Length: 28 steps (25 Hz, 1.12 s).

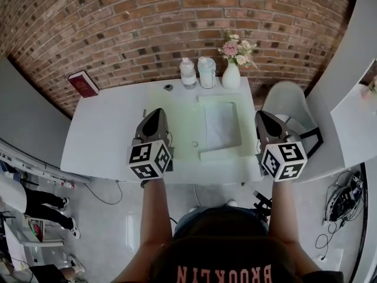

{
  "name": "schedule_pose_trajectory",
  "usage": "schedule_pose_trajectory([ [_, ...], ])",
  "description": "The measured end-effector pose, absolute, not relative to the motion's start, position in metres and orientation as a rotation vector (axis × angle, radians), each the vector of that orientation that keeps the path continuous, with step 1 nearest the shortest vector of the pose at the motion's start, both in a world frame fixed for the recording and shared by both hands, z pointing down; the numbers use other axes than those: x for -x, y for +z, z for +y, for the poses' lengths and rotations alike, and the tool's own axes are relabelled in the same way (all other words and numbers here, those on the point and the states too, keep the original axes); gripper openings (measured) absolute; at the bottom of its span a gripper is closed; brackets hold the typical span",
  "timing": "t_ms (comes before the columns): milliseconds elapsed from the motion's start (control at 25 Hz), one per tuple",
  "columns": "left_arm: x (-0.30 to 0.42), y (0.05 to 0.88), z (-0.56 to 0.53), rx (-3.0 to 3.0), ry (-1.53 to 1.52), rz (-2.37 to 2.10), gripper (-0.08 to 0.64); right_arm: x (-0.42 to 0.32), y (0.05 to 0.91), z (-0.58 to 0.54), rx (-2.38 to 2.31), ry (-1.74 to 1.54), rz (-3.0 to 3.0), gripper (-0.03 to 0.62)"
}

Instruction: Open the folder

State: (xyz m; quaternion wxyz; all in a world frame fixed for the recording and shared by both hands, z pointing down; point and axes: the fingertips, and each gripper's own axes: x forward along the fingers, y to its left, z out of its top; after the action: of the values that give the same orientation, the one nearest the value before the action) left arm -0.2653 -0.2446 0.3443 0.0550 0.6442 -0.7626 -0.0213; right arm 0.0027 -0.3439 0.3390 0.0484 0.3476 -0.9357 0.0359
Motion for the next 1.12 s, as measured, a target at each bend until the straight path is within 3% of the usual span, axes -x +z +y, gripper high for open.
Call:
schedule_pose_trajectory([
  [480, 0.208, 0.292, -0.270, -2.214, -0.063, -2.333, 0.000, -0.036, 0.285, -0.346, -1.162, -0.135, -2.887, -0.002],
  [1120, 0.192, 0.256, -0.272, -2.271, -0.052, -2.401, 0.000, -0.055, 0.250, -0.350, -1.218, -0.213, -2.903, -0.002],
])
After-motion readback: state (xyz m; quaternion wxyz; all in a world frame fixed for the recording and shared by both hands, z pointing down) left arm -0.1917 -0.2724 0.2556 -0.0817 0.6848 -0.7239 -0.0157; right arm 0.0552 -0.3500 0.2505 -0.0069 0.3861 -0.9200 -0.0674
